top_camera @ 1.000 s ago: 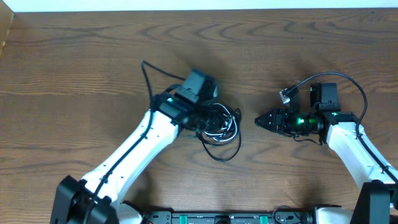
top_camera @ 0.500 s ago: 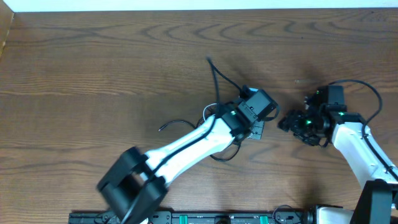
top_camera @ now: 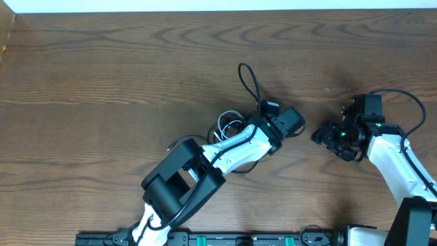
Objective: Untangle cables
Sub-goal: 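Lift the coil with the left gripper and swing it upward and right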
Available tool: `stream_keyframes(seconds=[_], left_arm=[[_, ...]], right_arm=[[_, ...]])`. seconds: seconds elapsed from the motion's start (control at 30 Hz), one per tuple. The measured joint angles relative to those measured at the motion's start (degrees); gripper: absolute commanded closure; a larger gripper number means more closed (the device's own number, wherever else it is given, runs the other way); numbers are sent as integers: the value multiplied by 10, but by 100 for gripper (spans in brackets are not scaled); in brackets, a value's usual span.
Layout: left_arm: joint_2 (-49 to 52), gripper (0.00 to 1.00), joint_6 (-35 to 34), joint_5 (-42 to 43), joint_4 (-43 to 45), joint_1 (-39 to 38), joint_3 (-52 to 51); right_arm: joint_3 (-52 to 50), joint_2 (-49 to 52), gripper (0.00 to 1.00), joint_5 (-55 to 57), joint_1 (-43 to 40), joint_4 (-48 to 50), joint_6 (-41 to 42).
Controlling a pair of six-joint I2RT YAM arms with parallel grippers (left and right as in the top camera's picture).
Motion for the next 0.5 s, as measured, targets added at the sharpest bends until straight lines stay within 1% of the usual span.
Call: stream_keyframes(seconds=[0.1, 0.17, 0.2, 0.27, 0.33, 0.4, 0.47, 0.5], left_arm=[[1, 93, 2, -7, -1, 1, 1], [-6, 92, 2, -3, -17, 3, 1], [-22, 92, 2, 3, -38, 7, 1], [-58, 92, 7, 30, -44, 19, 1], [-133, 93, 18, 86, -43, 45, 1], [-220, 93, 31, 179, -42, 90, 6], [-256, 93, 43, 254, -39, 127, 13], [-268, 93, 51, 297, -39, 147, 15]], right_arm=[[0, 0, 37, -2, 0, 0, 0], [0, 0, 38, -7, 0, 0, -1], [0, 0, 38, -11, 0, 1, -2], [0, 0, 37, -24, 0, 3, -9], [0, 0, 36, -47, 0, 7, -19], [0, 0, 35, -92, 0, 14, -36], [0, 0, 34, -125, -1, 22, -47], [0, 0, 34, -166, -5, 31, -61]])
